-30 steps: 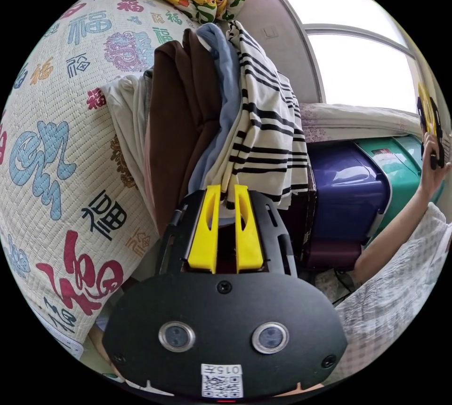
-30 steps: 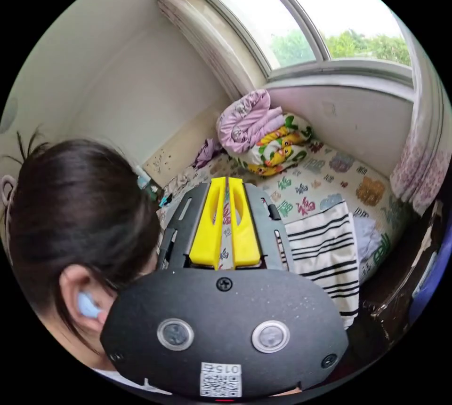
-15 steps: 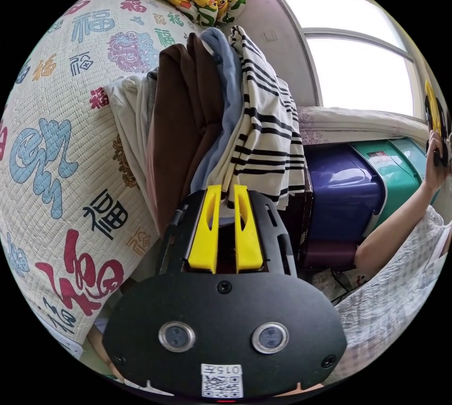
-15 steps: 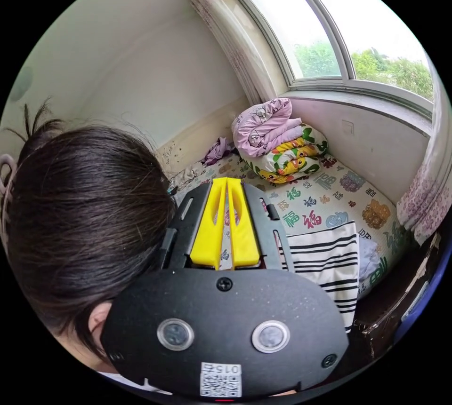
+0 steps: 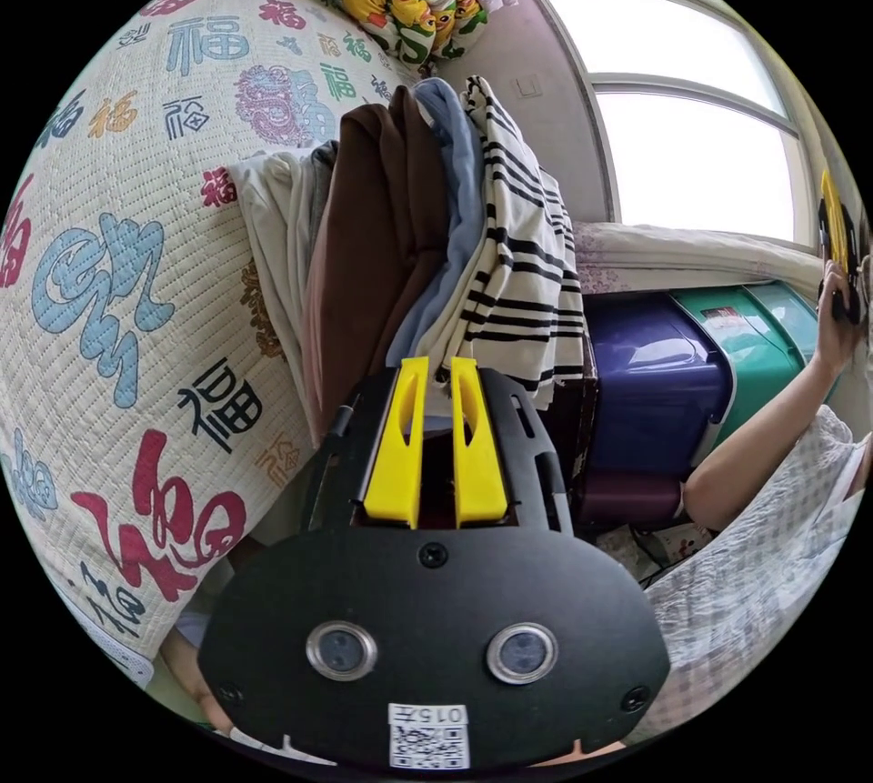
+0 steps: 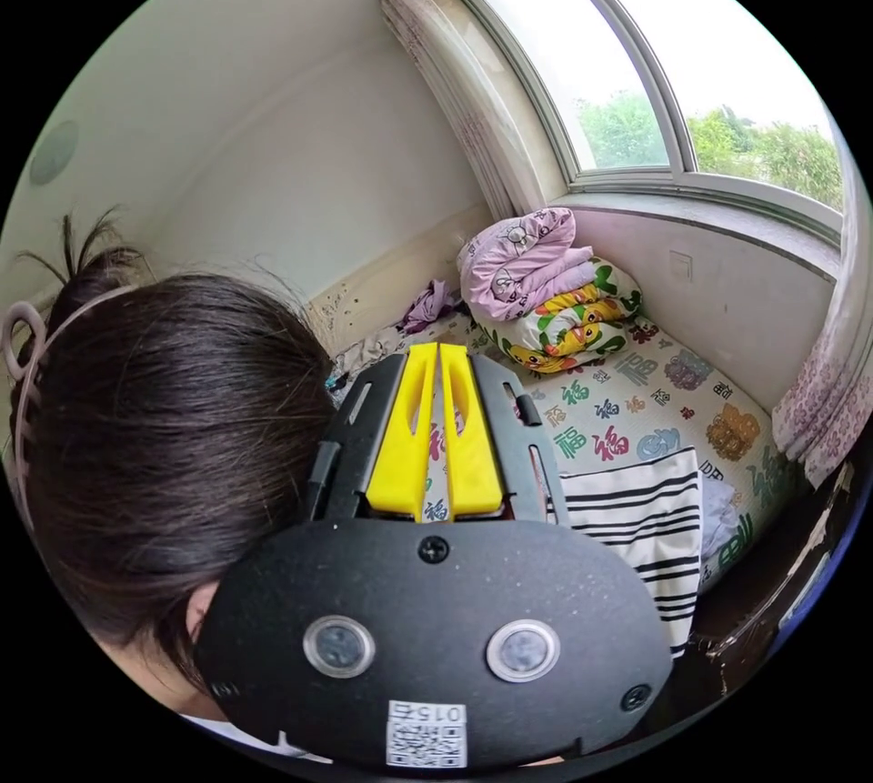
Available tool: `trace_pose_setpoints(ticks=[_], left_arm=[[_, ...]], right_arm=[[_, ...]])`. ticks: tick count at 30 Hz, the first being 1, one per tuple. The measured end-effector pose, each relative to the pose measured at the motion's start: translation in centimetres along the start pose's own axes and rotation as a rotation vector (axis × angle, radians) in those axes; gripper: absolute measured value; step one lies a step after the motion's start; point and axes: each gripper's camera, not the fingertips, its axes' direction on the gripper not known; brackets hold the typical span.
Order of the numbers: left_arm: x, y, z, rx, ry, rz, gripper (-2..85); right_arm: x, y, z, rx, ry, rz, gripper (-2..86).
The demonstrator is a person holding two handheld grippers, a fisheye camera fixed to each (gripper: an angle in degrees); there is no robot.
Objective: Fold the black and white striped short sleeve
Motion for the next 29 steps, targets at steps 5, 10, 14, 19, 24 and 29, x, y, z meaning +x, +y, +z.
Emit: trace_pose_setpoints(ticks=[5, 10, 14, 19, 24, 29], left_arm=[[-3.1, -1.1, 2.3, 0.006, 0.021, -0.003, 5.0], [-6.4, -2.3, 4.9, 0.004, 0.044, -0.007, 5.0], [-9.5, -3.2, 7.3, -0.004, 0.046, 0.000, 4.8], [-13.5, -3.9, 10.3, -0.032, 0.022, 0.012, 4.8], [-18.2, -4.5, 13.7, -0.061, 0.003, 0.034, 5.2], [-24.6, -5.2, 18.1, -0.090, -0.007, 0.042, 5.2]], right_arm=[[2.1, 2.3, 1.9, -0.043, 0.037, 0.053, -0.3], [6.2, 7.9, 6.1, -0.254, 0.083, 0.049, -0.4], [8.6, 13.0, 10.8, -0.462, 0.135, 0.091, -0.4], [10.2, 17.5, 15.9, -0.703, 0.072, 0.057, 0.3], [10.1, 21.9, 20.8, -0.968, 0.256, -0.089, 8.0], [9.9, 23.8, 24.4, -1.011, 0.317, -0.168, 8.5]])
